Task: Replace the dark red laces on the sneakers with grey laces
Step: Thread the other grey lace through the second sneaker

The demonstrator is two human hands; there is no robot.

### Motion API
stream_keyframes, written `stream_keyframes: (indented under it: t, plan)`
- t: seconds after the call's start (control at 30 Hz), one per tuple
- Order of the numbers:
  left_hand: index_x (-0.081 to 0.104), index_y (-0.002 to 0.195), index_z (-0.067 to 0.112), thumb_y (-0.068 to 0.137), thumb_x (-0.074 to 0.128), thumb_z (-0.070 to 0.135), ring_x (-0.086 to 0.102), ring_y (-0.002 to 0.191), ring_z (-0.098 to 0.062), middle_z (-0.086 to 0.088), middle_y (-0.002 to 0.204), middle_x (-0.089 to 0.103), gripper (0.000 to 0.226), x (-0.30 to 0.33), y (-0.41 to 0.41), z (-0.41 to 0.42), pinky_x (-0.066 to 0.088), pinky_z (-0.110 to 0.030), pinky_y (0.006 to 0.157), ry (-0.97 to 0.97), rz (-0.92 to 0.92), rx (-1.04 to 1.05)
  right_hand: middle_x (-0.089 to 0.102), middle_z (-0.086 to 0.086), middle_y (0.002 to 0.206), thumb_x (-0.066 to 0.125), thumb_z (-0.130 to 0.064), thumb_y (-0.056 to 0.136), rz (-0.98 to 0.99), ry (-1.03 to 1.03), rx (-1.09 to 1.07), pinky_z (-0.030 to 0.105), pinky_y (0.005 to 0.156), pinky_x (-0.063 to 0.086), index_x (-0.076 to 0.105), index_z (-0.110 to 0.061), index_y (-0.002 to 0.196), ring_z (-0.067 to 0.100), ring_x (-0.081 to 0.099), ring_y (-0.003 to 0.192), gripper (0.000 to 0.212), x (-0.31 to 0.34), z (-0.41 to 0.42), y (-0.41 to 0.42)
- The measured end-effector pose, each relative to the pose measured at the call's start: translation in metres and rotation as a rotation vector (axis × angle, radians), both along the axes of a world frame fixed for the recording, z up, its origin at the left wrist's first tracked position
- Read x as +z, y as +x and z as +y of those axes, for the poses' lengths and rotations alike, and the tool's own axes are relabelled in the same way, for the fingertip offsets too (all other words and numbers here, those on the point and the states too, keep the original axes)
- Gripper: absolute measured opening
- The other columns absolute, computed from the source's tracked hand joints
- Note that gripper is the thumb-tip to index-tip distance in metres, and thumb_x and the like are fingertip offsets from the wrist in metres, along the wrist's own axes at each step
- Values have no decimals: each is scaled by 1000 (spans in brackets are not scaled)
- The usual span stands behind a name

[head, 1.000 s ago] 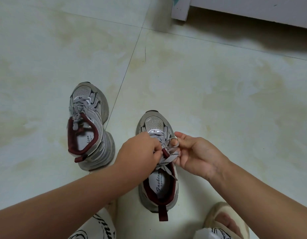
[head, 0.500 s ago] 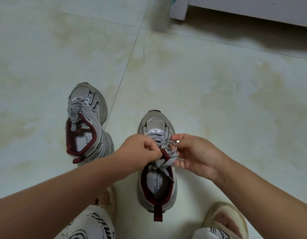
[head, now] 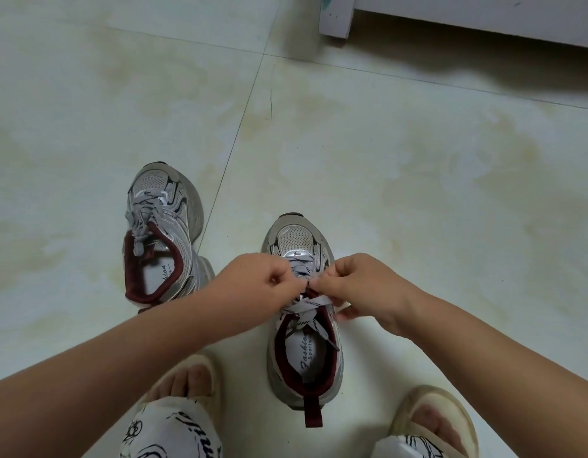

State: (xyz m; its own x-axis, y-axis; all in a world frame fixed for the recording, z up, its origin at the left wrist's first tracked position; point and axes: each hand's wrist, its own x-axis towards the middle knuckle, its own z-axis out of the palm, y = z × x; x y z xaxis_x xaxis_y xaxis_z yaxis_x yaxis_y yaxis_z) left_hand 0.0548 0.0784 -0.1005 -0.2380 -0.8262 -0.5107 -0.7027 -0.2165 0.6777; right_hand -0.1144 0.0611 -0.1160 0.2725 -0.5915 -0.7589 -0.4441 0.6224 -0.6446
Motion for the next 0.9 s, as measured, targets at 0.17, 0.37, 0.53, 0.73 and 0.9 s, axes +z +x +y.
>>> stream_keyframes:
  t: [0.17, 0.37, 0.53, 0.73, 0.9]
  plan:
    - [55, 65, 25, 85, 58, 39, 45, 57, -4, 7, 63, 54, 25, 1, -18, -4, 27, -13, 50, -182, -255, -220, 52, 10, 72, 53, -5, 87, 27, -110, 32, 19, 50, 46, 58, -4, 76, 13, 47, 61, 12, -3, 2, 4]
    - [72, 86, 24, 84, 58, 31, 58, 79, -12, 6, 80, 65, 16, -2, -17, -1, 43, -22, 67, -184, -280, -206, 48, 1, 64, 53, -7, 90, -242, 162, -273, 16, 49, 37, 54, -15, 69, 8, 41, 55, 23, -9, 7, 1]
    - [72, 78, 14, 83, 60, 29, 46, 57, -13, 3, 57, 52, 19, -11, -24, 2, 34, -22, 52, -138, -283, -136, 47, -1, 64, 60, -3, 84, -115, -60, -22, 20, 54, 39, 52, -14, 77, 11, 44, 58, 16, -3, 4, 3]
    - [60, 57, 19, 77, 69, 7, 45, 44, 3, 14, 42, 52, 25, -9, -9, -2, 39, -17, 55, 258, 143, 124, 50, -2, 65, 60, -2, 80, -52, -167, 83, 32, 66, 45, 52, -14, 87, 15, 48, 62, 16, -7, 7, 0]
    - [54, 66, 12, 85, 53, -8, 45, 48, -1, 7, 51, 52, 27, 0, 9, -9, 36, -11, 51, 442, 352, 40, 51, 0, 66, 60, -2, 79, -26, -207, 104, 37, 67, 49, 51, -15, 84, 17, 50, 61, 16, -9, 12, 3]
